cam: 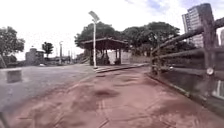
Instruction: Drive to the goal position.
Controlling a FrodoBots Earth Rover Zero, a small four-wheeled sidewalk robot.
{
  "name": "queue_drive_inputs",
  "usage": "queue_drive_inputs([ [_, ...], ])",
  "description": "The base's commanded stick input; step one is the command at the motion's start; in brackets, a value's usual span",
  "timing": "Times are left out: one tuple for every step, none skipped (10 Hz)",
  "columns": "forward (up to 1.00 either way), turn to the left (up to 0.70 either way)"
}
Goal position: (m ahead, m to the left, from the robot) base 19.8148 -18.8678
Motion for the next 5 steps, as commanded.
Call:
queue_drive_inputs([
  [0.97, 0.00],
  [0.97, 0.00],
  [0.97, 0.00],
  [0.97, 0.00],
  [0.97, 0.00],
])
